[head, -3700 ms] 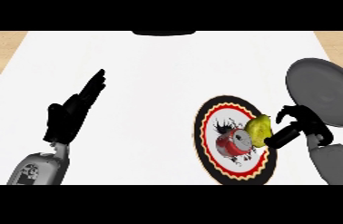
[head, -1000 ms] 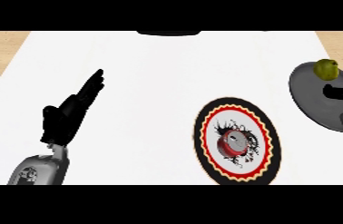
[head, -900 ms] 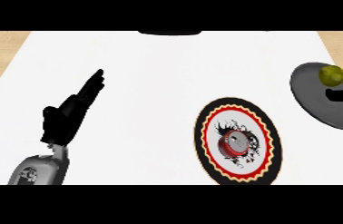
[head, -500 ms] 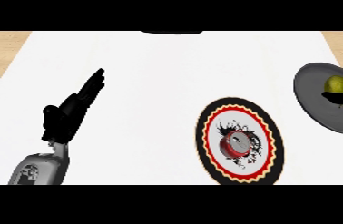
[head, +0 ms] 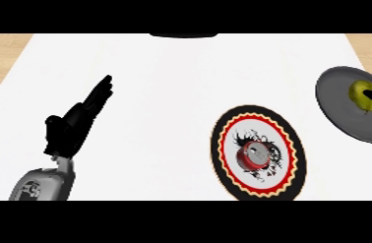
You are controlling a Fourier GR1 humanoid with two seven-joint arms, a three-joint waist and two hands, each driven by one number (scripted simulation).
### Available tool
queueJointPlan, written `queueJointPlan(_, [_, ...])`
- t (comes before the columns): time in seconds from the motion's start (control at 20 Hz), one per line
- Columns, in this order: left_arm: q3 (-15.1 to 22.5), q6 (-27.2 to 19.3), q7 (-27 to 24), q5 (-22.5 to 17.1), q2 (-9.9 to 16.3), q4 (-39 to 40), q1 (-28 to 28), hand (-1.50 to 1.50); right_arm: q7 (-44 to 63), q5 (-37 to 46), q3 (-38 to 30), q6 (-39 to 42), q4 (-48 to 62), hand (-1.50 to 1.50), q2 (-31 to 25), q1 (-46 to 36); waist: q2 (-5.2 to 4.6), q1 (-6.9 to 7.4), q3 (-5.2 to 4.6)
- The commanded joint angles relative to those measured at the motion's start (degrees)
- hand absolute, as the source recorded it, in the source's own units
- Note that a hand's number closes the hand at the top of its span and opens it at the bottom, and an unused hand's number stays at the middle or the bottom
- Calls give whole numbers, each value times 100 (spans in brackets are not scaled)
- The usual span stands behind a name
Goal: Pick the pear from the plate and place it in the pan
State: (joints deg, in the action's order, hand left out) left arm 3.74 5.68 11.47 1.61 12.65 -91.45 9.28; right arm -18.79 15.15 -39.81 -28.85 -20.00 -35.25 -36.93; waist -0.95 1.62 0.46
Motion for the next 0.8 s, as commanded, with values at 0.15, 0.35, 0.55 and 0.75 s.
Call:
queueJointPlan(0.15, [82,-28,154,112,-30,-313,-185,0,-1277,-901,-691,1376,211,-150,-185,533,46,-47,-21])
queueJointPlan(0.35, [165,-261,-26,337,-295,25,-58,0,-2106,-1094,-761,1755,257,-150,-40,919,53,-91,-26])
queueJointPlan(0.55, [-120,50,306,56,-44,-265,43,0,-2711,-1294,-739,1907,113,-150,78,1315,81,-116,-36])
queueJointPlan(0.75, [77,4,223,292,-152,-568,-455,0,-3183,-1526,-706,1855,135,-150,415,1543,81,-93,-35])
